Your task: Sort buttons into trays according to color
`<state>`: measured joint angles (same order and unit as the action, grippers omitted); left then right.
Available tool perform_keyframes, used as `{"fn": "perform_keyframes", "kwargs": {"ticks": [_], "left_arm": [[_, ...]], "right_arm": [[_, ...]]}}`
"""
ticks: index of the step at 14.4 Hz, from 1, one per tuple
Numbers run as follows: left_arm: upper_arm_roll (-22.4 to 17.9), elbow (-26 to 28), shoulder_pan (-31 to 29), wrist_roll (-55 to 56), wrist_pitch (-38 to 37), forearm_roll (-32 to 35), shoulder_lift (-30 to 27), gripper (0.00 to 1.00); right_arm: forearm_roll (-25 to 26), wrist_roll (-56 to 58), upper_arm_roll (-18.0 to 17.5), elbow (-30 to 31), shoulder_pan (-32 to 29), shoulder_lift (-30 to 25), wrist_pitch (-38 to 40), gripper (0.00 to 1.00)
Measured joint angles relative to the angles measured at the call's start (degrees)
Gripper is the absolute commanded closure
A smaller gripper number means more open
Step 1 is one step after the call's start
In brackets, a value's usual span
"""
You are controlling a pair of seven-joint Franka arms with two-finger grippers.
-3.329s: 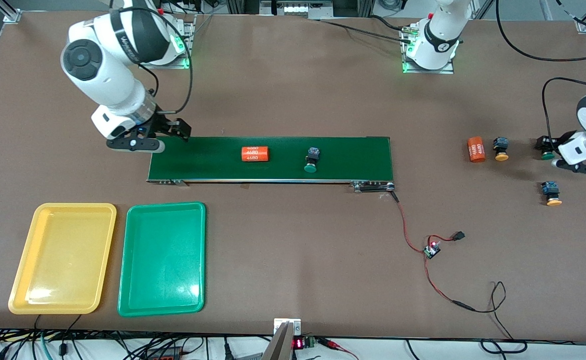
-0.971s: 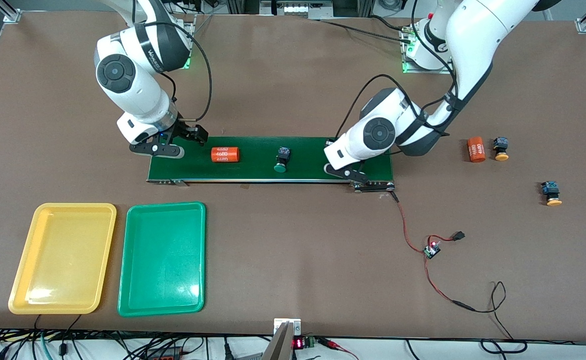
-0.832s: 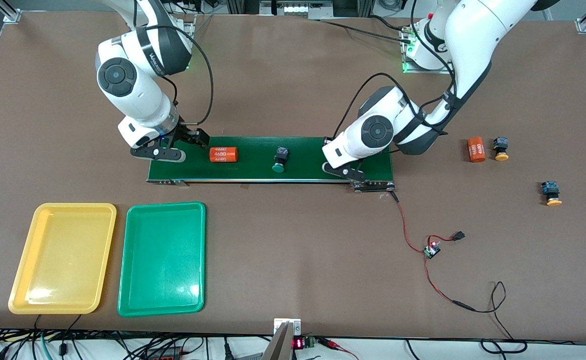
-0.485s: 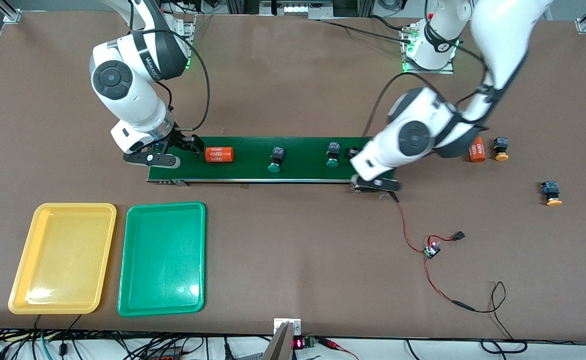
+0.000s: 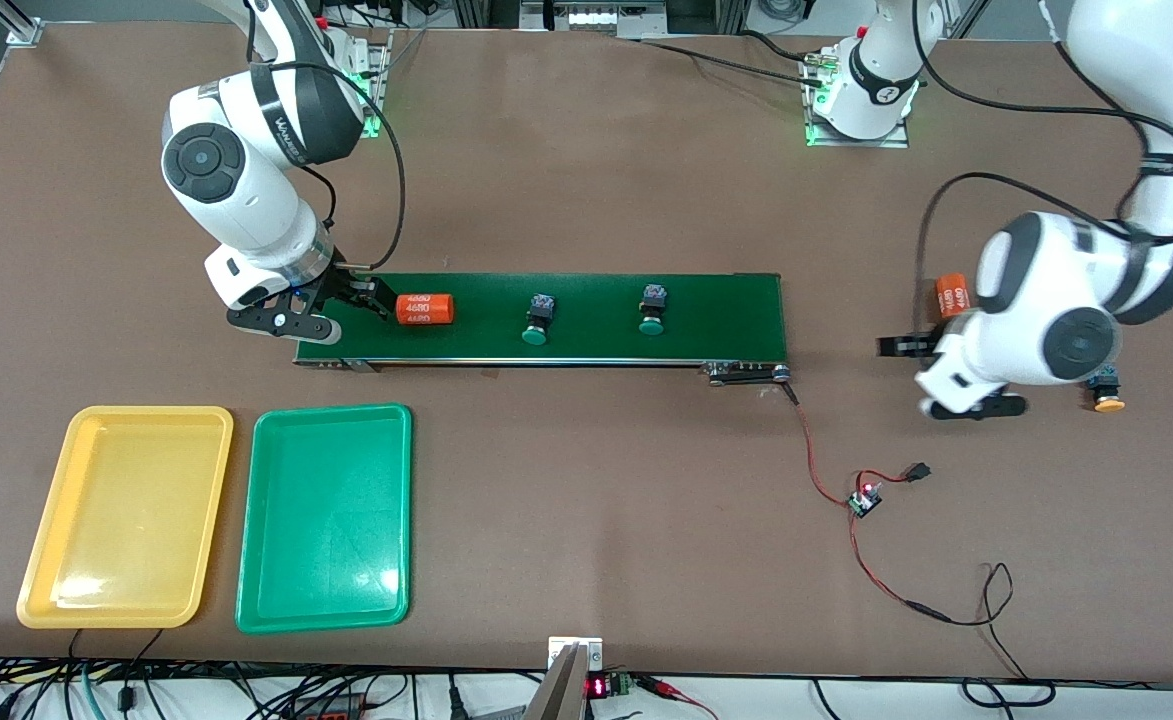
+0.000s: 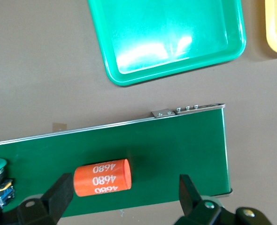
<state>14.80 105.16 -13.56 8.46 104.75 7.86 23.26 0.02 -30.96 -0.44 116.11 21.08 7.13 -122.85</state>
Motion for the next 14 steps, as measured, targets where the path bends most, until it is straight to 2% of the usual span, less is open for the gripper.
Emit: {"fn": "perform_keyframes", "kwargs": {"ticks": [3, 6, 10, 14], "left_arm": [[-6.7, 1.5, -0.6, -8.6, -2.9, 0.0, 0.0, 0.0], [-11.2, 5.6, -1.4, -17.0, -0.4, 0.0, 0.0, 0.0], [-12.4, 16.2, -1.5, -18.4, 13.6, 0.0, -2.1, 0.03], [-12.5, 25.2, -1.4, -18.4, 24.4, 0.0, -4.8, 0.08]], "right_arm": [[0.0, -3.5, -2.2, 0.2, 0.2, 0.1, 0.3, 0.0], [0.0, -7.0, -5.5, 0.2, 0.3, 0.7, 0.2, 0.0], [0.0, -7.3, -9.1, 0.2, 0.6, 2.8, -2.6, 0.0], [0.8, -7.3, -10.1, 0.3, 0.8, 5.9, -6.3, 0.0]]}}
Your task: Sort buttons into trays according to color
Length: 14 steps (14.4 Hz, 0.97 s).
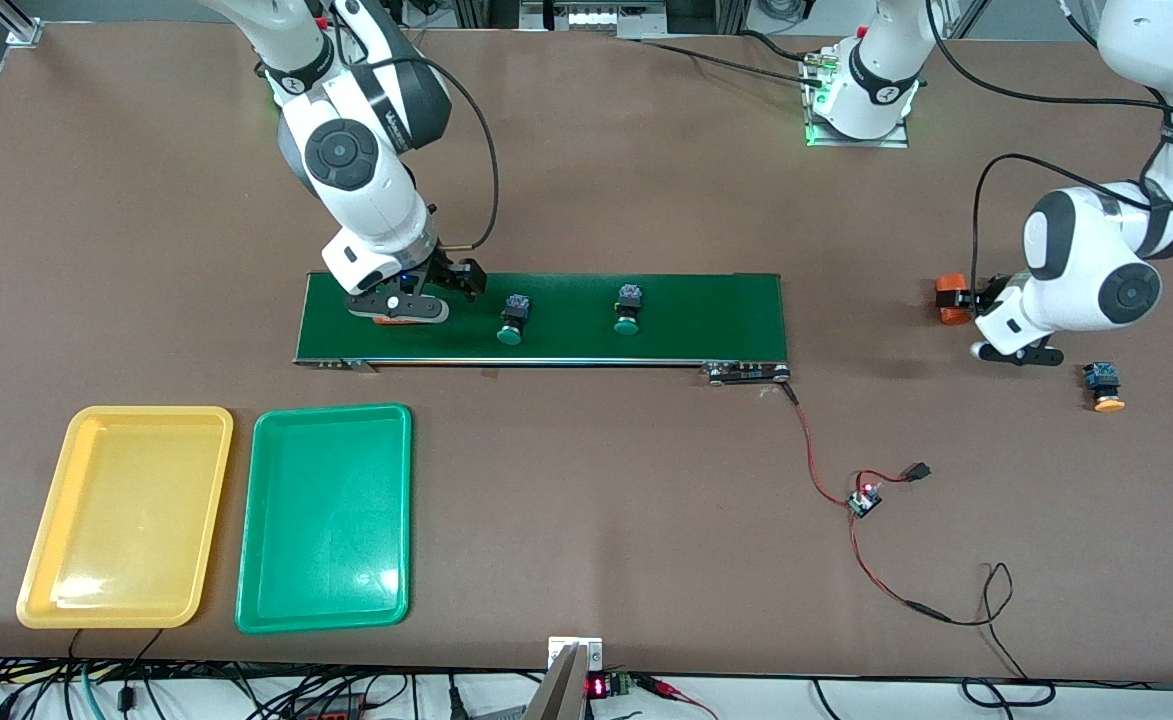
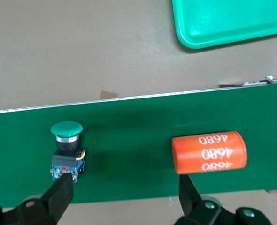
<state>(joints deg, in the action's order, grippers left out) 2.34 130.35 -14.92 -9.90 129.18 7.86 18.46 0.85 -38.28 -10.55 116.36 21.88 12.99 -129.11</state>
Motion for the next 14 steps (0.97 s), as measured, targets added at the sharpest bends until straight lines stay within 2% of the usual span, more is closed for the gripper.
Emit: {"fn": "perform_keyframes", "kwargs": {"ticks": [2, 3, 7, 8, 10, 12, 14], "left_arm": [[0.0, 3.1, 0.0, 0.0, 5.4, 0.0, -0.2, 0.16], [0.0, 4.6, 0.0, 0.0, 8.1, 0.0, -0.2, 0.24], [-0.2, 7.5, -0.1, -0.8, 11.7, 0.0, -0.2, 0.74], [-0.2, 7.5, -0.1, -1.1, 11.4, 0.0, -0.4, 0.78], [-0.2, 6.4, -0.1, -1.8, 7.7, 0.0, -1.7, 0.79], [0.6, 2.0, 0.1, -2.0, -0.7, -0.1, -3.7, 0.79], [3.7, -4.3, 0.7, -2.6, -8.4, -0.1, -5.0, 0.79]], "right_arm": [[1.5, 0.0, -0.4, 0.0, 0.0, 1.1, -0.4, 0.0], [1.7, 0.0, -0.7, 0.0, 0.0, 1.5, -0.5, 0.0], [1.7, 0.0, -1.0, 0.0, 0.0, 2.3, -1.9, 0.0], [1.7, 0.0, -1.0, 0.0, 0.0, 2.5, -2.4, 0.0], [1.7, 0.0, -1.0, 0.0, 0.0, 3.0, -3.4, 0.0], [1.7, -0.1, -1.0, 0.0, 0.0, 3.7, -4.3, 0.0], [1.7, -0.8, -1.0, 0.0, 0.0, 4.8, -5.4, 0.0]]}}
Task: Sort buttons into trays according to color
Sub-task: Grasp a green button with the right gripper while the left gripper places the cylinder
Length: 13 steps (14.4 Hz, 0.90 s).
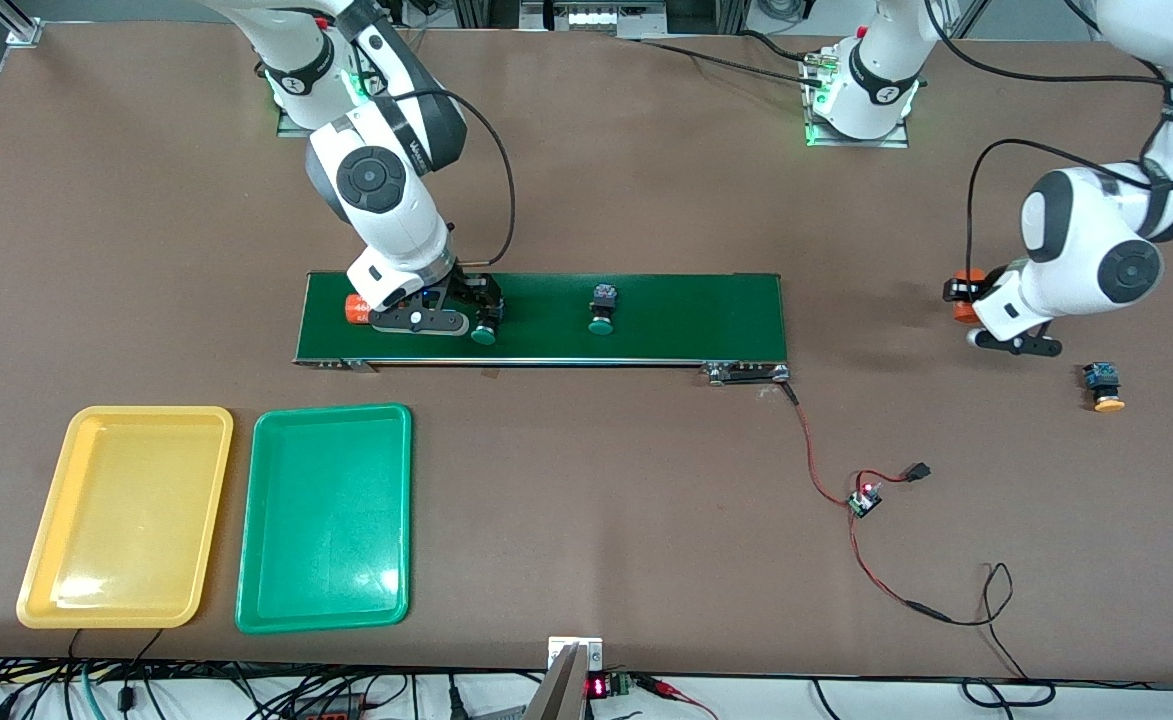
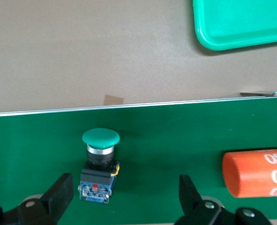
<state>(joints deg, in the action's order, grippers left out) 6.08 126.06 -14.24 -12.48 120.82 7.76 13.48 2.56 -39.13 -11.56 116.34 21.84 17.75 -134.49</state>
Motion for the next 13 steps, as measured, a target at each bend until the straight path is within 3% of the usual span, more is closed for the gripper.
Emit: {"fn": "perform_keyframes", "kwargs": {"ticks": [3, 7, 9, 11, 13], "left_arm": [[8.8, -6.1, 0.9, -0.1, -4.9, -0.1, -0.4, 0.8], [21.4, -8.0, 2.7, -0.1, -5.0, -0.1, -0.1, 0.81], [25.9, -8.1, 4.1, -0.2, -4.9, -0.1, 0.3, 0.82], [28.0, -8.2, 6.3, -1.5, -2.7, -0.1, 1.3, 0.83], [29.4, -8.2, 8.8, -4.0, 2.5, -0.1, 3.1, 0.84]], "right_arm": [[0.0, -2.4, 0.0, 0.0, -0.1, 1.7, -2.5, 0.0], [0.0, -2.9, 0.1, -0.1, -0.8, 2.6, -3.4, 0.0], [0.0, -2.9, 0.2, 0.0, -0.9, 3.3, -3.4, 0.04], [0.0, -2.9, 0.1, 0.0, -0.8, 4.5, -3.4, 0.19], [0.0, -2.9, 0.1, 0.0, -0.8, 5.6, -3.4, 0.47]]}}
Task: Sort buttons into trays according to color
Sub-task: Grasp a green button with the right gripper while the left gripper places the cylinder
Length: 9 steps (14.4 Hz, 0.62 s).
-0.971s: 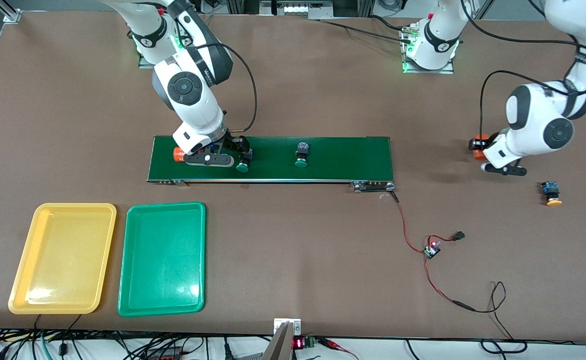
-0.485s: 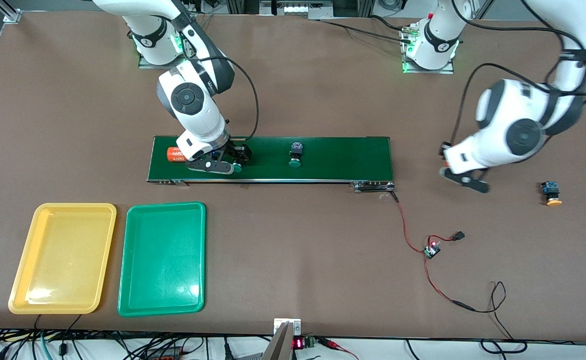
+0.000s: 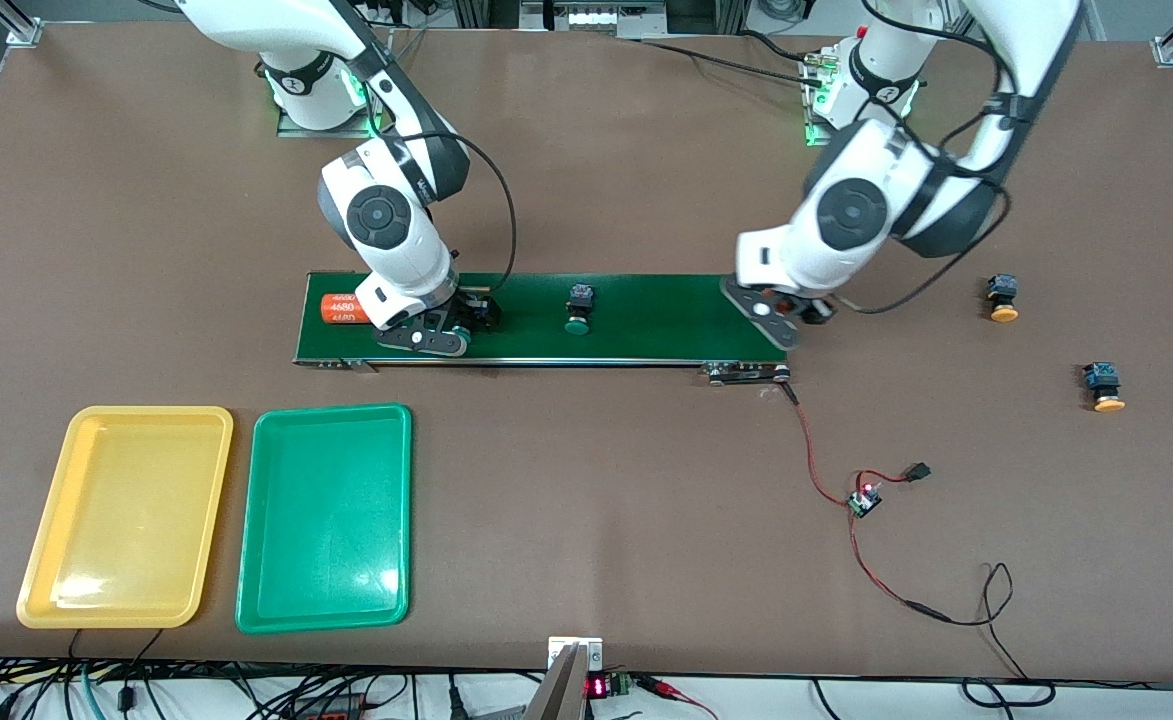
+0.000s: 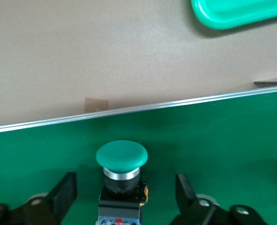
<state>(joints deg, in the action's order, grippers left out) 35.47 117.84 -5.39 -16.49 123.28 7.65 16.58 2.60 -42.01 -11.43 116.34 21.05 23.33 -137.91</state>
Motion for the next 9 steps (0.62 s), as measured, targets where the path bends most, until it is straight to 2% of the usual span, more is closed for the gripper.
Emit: {"fn": "perform_keyframes", "kwargs": {"ticks": [1, 3, 5, 7, 8, 9], "left_arm": [[0.2, 0.0, 1.2, -2.2, 3.1, 0.1, 1.1, 0.84], [0.2, 0.0, 2.4, -9.3, 8.4, 0.1, 3.3, 0.84], [0.2, -0.1, 2.6, -16.5, 10.6, 0.1, 4.7, 0.85], [0.2, -0.1, 3.3, -21.6, 11.3, 1.2, 5.7, 0.84], [0.3, -0.1, 3.8, -22.3, 11.4, 3.7, 6.4, 0.78], [0.3, -0.2, 4.3, -22.3, 11.6, 6.7, 6.9, 0.51]], "right_arm": [[0.0, 0.0, 0.0, 0.0, 0.0, 0.2, 0.0, 0.63], [0.0, 0.0, 0.0, 0.0, 0.0, 0.3, 0.0, 0.84], [0.0, 0.0, 0.1, -0.2, -0.3, 0.2, 0.0, 0.93], [0.0, 0.1, 0.1, -0.4, -0.8, -0.2, 0.1, 0.95], [0.0, 0.1, 0.1, -0.4, -1.0, -0.5, 0.2, 0.95], [0.0, 0.2, 0.2, -0.4, -1.2, -0.8, 0.5, 0.95]]}}
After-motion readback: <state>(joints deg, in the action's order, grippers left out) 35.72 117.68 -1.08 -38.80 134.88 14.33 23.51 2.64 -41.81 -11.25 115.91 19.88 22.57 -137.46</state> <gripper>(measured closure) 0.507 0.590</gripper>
